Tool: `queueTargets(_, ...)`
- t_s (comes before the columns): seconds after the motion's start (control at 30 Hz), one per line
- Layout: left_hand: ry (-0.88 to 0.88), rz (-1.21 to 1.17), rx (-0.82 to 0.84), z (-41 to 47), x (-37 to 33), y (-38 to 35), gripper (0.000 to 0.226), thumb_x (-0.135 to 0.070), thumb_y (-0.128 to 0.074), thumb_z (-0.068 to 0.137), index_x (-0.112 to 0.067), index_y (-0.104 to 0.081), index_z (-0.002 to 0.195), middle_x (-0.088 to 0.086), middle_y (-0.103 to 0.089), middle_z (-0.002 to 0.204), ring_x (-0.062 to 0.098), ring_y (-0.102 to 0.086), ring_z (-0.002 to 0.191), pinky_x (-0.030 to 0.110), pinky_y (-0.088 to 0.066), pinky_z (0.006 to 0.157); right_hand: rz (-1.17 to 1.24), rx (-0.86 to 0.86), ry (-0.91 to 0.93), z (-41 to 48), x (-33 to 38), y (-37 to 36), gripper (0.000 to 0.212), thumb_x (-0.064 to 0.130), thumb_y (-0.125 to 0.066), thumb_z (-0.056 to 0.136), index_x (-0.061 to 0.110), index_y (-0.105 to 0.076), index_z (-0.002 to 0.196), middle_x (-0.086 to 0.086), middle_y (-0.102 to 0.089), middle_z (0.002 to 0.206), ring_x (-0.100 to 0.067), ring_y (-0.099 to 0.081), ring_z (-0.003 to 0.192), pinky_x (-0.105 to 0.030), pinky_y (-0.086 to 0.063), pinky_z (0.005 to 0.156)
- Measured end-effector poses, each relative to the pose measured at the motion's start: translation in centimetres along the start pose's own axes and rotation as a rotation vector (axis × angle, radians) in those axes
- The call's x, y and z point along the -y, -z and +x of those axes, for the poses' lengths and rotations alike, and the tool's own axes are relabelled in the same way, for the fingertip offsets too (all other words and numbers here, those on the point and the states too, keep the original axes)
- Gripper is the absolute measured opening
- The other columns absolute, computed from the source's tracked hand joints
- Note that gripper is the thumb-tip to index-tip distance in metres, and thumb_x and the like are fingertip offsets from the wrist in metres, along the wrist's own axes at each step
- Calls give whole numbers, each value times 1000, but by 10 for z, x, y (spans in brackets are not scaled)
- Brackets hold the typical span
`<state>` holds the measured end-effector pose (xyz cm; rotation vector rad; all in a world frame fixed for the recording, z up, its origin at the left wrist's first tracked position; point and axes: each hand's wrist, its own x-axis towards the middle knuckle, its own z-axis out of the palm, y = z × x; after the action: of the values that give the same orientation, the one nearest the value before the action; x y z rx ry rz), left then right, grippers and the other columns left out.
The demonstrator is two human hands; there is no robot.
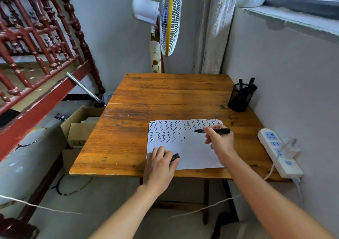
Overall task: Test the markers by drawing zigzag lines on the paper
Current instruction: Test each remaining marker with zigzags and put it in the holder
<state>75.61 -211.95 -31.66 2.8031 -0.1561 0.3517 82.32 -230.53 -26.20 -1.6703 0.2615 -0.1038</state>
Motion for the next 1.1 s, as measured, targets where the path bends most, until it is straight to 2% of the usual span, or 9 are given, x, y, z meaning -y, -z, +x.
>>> queueTargets(0.17, -28, 147, -133, -1, 5, -17, 32, -47, -36, 90, -23, -57, 90, -2, -55, 89, 18, -50, 83, 33, -46, 71, -67, -8, 90, 25, -20, -28, 19, 26, -69, 87, 9, -65, 82, -11, -70, 72, -20, -67, 54, -29, -54, 53)
queueTargets(0.33, -44, 162, -174, 0, 5, -19, 28, -46, -40, 90, -23, -56, 86, -2, -53, 85, 19, -49, 81, 34, -45, 69, -86, -51, 122, 33, -37, -33, 20, 26, -69, 88, 8, -63, 85, -9, -70, 71, -19, -66, 56, -14, -46, 44)
queueTargets(0.6, -47, 163, -192, -1, 6, -22, 26, -45, -44, 90, -23, -55, 85, -1, -53, 85, 19, -48, 80, 34, -44, 68, -138, -73, 158, 36, -43, -32, 15, 22, -69, 86, 13, -63, 77, -7, -69, 67, -16, -66, 52, -25, -53, 51)
queueTargets(0.87, -43, 166, -178, -1, 6, -21, 26, -45, -42, 90, -23, -55, 86, -1, -53, 85, 18, -48, 80, 33, -45, 68, -159, -40, 177, 31, -44, -25, 10, 16, -67, 86, 11, -63, 78, -9, -68, 67, -22, -65, 57, -27, -53, 51)
queueTargets(1.1, -43, 157, -176, -1, 6, -21, 27, -46, -41, 90, -23, -56, 87, -1, -54, 86, 17, -49, 80, 32, -46, 68, -198, -33, 188, 26, -46, -21, 10, 15, -67, 84, 14, -63, 75, -8, -67, 65, -23, -66, 56, -37, -58, 57)
